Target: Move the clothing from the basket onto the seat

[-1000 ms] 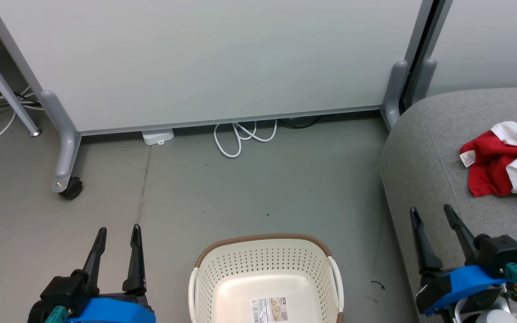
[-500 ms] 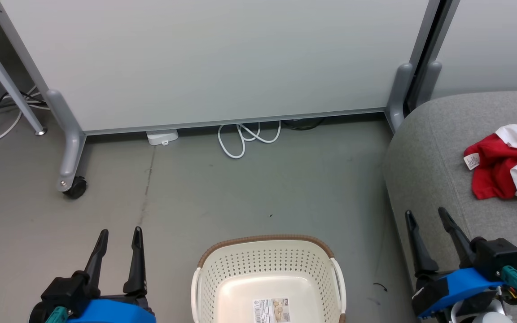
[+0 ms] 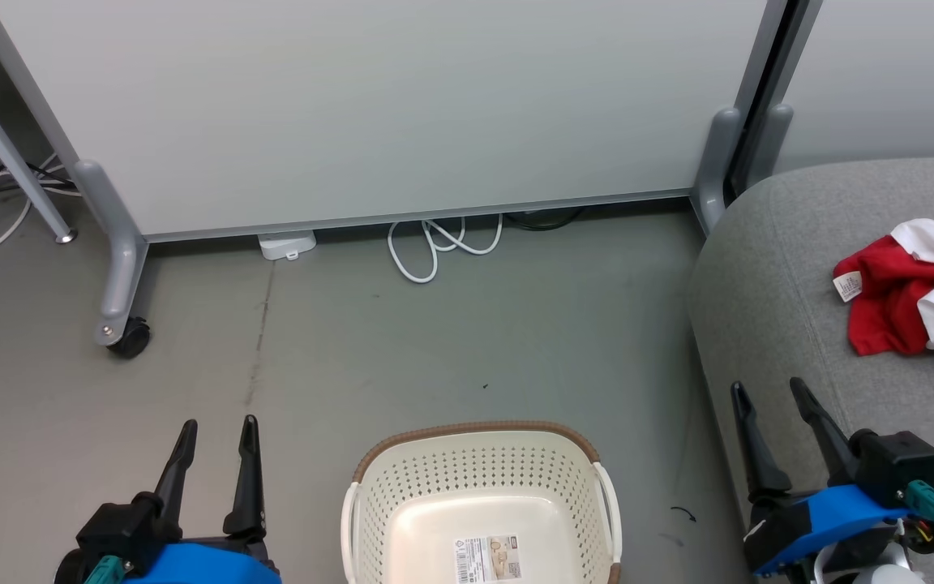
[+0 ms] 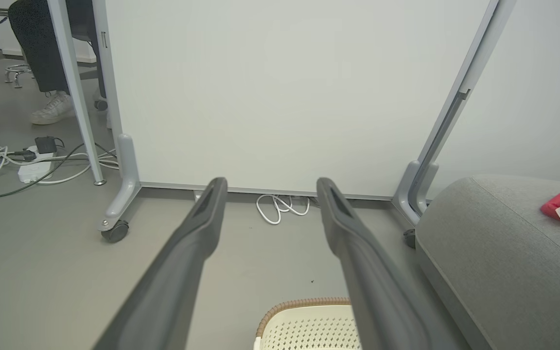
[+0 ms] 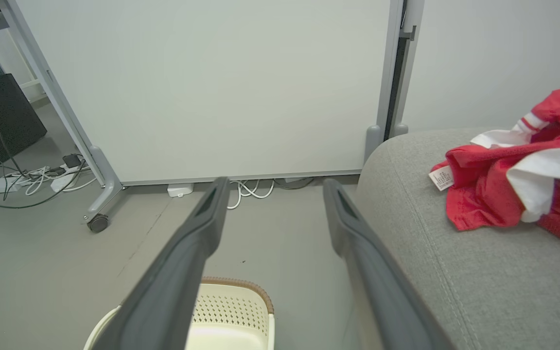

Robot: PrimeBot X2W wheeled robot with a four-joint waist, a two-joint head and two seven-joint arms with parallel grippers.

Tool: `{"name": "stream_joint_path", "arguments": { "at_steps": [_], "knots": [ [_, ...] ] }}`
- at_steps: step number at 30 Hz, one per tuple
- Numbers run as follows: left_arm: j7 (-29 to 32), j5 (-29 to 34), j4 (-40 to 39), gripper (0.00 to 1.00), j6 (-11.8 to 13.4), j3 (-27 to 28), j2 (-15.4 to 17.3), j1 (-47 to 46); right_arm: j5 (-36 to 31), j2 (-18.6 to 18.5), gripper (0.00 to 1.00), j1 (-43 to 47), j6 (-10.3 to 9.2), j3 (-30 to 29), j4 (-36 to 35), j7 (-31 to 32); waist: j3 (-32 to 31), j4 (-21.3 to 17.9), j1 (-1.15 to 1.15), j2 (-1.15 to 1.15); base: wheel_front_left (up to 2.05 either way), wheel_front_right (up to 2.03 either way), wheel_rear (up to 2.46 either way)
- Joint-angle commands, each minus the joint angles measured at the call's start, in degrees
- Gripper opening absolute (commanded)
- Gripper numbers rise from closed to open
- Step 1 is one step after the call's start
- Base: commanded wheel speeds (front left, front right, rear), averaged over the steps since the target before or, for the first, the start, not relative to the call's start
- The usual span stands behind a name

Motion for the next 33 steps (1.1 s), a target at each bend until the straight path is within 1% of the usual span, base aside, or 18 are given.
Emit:
{"name": "stream_joint_path", "arguments": {
  "at_steps": [1, 14, 15, 19, 22, 33],
  "knots": [
    [-0.14, 0.08, 0.06, 1.00, -0.06, 0.16, 0.18, -0.43, 0.70, 0.10, 1.00, -0.10, 0.03, -0.07, 0.12, -0.16, 0.03, -0.09, 0.00, 0.00, 0.00, 0.00, 0.00],
    [-0.14, -0.27, 0.29, 1.00, -0.06, 0.45, -0.33, 0.09, 1.36, 0.10, 1.00, -1.08, 0.03, 0.21, 0.89, -0.12, 0.19, -0.65, 0.00, 0.00, 0.00, 0.00, 0.00],
    [0.00, -0.13, 0.29, 0.00, 0.00, 0.26, -0.32, 0.00, 1.40, 0.01, 0.00, -0.39, 0.00, 0.20, 0.83, 0.00, 0.20, -0.68, 0.00, 0.00, 0.00, 0.00, 0.00],
    [0.29, -0.18, 2.10, 0.00, 0.00, -0.08, -0.88, 0.90, 1.43, 0.10, 0.00, 0.64, 0.00, 0.18, 2.82, 0.15, 0.22, -0.71, 0.00, 0.00, 0.00, 0.00, 0.00],
    [1.19, -3.37, 2.35, 0.00, 0.00, 0.23, -1.16, 0.97, 4.83, 0.12, 0.00, 0.40, 0.00, -0.30, 3.73, 1.08, 0.15, -0.75, 0.00, 0.00, 0.00, 0.00, 0.00],
    [4.15, -14.25, 1.56, 0.00, -0.01, 1.67, -1.47, -0.18, 16.85, 0.10, 0.00, 0.05, 0.00, -0.74, 3.27, 2.72, -0.07, -0.87, 0.00, 0.00, 0.00, 0.00, 0.00]
  ]
}}
